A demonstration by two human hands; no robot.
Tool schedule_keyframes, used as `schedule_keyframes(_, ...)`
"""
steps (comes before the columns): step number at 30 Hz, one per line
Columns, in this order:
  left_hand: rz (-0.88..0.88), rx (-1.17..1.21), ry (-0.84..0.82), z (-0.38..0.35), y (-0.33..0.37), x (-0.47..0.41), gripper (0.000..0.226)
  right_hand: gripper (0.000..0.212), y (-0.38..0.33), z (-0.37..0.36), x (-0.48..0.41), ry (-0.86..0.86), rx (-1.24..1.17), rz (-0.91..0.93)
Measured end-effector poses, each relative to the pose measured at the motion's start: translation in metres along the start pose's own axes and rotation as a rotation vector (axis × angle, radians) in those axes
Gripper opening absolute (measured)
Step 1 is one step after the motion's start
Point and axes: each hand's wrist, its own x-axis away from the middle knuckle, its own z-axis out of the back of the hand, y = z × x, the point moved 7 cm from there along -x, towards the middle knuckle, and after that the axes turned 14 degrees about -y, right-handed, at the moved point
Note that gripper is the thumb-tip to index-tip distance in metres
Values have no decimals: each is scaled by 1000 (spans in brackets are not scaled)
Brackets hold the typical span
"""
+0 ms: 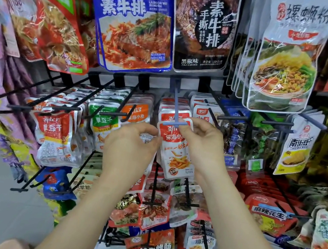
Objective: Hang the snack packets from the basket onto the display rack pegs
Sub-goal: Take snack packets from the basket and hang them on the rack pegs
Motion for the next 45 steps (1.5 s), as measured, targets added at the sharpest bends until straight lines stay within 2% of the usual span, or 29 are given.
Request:
schedule_keyframes(3, -25, -28, -30, -2, 0, 2, 16, 15, 0, -5, -4, -24, 214, 71)
schedule_keyframes(7, -82, -77, -108, -6, 1, 3, 25, 7, 5, -10, -3, -119, 467, 82)
schedule_keyframes(10, -123, -57, -204, -10, -1, 7, 37, 30, 1, -6, 0, -28, 569, 102)
schedule_keyframes(12, -141, 48, -257, -9, -2, 12, 41, 27, -3, -3, 0, 36, 589, 94)
schedule_keyframes(15, -83, 384, -274, -3, -7, 18, 38, 25, -8, -4, 8, 74, 757, 90)
schedule_keyframes(18, 7, 703, -265, -2, -16, 24, 24, 43, -9, -2, 35, 86, 890, 110)
schedule_keyframes(20, 35, 837, -241, -5, -20, 27, 19, 54, 0, 0, 58, -11, 770, 42)
schedule_keyframes(22, 14, 922, -173, -6, -21, 31, 17, 62, 20, 0, 75, -206, 392, -156)
schedule_keyframes(24, -199, 844, -11, 9, -10, 42, 21, 66, 40, 1, 89, -343, 159, -384)
schedule_keyframes(26, -560, 671, 20, 22, 13, 53, 25, 72, 45, 1, 96, -408, 34, -465)
schedule_keyframes(27, -757, 536, -55, 16, 22, 59, 22, 72, 44, 0, 96, -419, -77, -455)
schedule_keyframes(28, -895, 273, -170, -5, 23, 66, 17, 67, 41, -1, 95, -410, -195, -421)
schedule_keyframes(29, -934, -59, -243, -32, 17, 73, 18, 57, 36, -1, 93, -378, -280, -366)
schedule_keyframes(30, -926, -267, -357, -56, 7, 78, 32, 42, 31, 2, 91, -334, -327, -306)
schedule_keyframes(31, -906, -339, -419, -72, -7, 82, 45, 28, 26, 4, 89, -299, -336, -246)
schedule_keyframes(32, -828, -228, -468, -71, -16, 88, 44, 17, 22, 7, 88, -271, -319, -198)
schedule_keyframes(33, -800, -98, -496, -71, -22, 99, 33, 11, 21, 9, 87, -256, -290, -162)
schedule_keyframes(34, -818, 14, -447, -58, -13, 100, 25, 10, 22, 11, 87, -244, -265, -136)
schedule_keyframes(35, -776, 80, -386, -45, -1, 102, 28, 9, 22, 11, 86, -242, -237, -114)
schedule_keyframes(37, -685, 259, -395, -29, 10, 108, 45, 9, 22, 13, 86, -240, -162, -95)
schedule_keyframes(39, -543, 434, -351, -16, 12, 92, 50, 9, 20, 14, 85, -252, -122, -81)
schedule_keyframes(42, -282, 600, -193, -8, 5, 62, 27, 14, 15, 8, 84, -315, -32, -52)
schedule_keyframes(45, -132, 709, -337, -23, 10, 42, 10, 21, 9, -1, 83, -386, 68, -5)
